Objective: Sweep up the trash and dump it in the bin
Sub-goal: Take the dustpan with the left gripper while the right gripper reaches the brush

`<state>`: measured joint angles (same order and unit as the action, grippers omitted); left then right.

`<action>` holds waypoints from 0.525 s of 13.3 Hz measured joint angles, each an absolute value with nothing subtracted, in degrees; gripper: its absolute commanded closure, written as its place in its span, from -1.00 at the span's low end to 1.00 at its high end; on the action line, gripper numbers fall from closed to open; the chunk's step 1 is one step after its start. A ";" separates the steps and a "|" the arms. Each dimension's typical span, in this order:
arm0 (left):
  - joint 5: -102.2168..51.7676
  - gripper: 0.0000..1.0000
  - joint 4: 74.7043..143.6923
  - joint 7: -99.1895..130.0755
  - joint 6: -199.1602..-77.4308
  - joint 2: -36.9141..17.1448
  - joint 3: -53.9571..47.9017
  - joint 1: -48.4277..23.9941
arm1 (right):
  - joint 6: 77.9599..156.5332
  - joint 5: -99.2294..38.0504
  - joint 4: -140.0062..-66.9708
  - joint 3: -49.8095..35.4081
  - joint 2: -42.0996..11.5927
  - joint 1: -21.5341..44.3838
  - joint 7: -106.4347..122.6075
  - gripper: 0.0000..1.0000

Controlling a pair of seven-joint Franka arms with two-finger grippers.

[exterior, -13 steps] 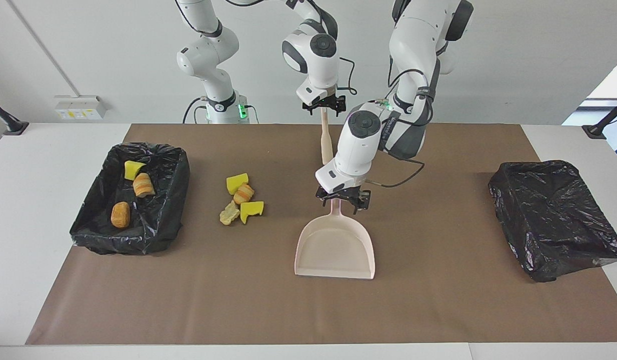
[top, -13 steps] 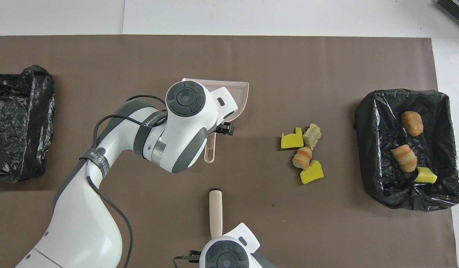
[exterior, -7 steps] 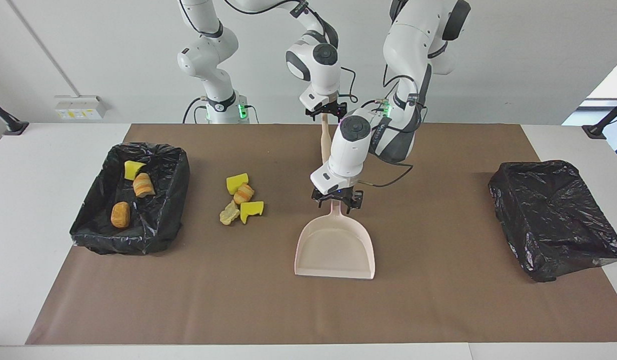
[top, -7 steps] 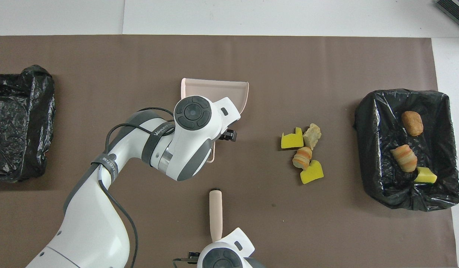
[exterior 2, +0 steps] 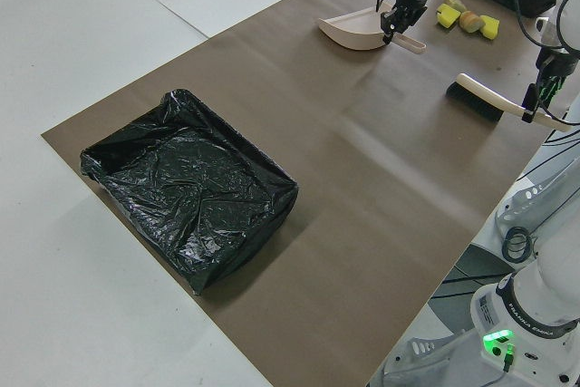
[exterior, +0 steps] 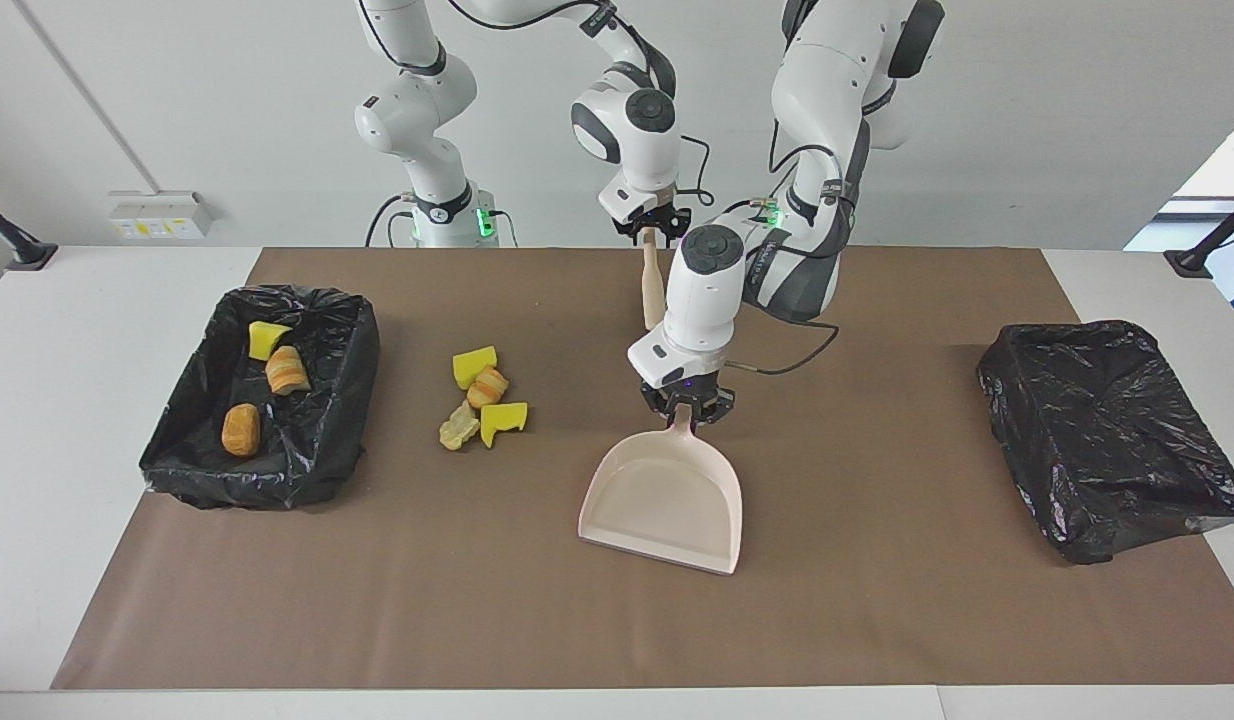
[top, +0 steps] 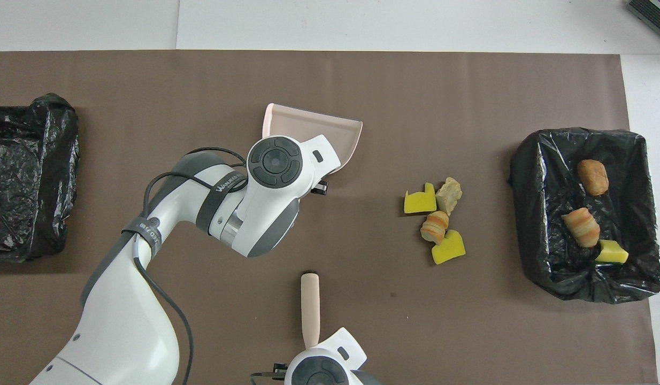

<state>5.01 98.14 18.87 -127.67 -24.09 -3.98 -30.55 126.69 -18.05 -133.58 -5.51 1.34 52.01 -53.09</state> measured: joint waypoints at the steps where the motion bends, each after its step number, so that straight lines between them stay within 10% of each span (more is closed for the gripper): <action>1: 5.21 1.00 98.10 16.36 -126.77 -23.52 -3.86 -29.75 | 126.69 -18.05 -133.61 -5.51 1.34 52.04 -53.01 1.00; 7: 5.29 1.00 96.08 -24.20 -119.61 -21.50 -3.63 -22.82 | 121.83 -17.95 -132.19 -5.11 1.83 51.90 -52.94 1.00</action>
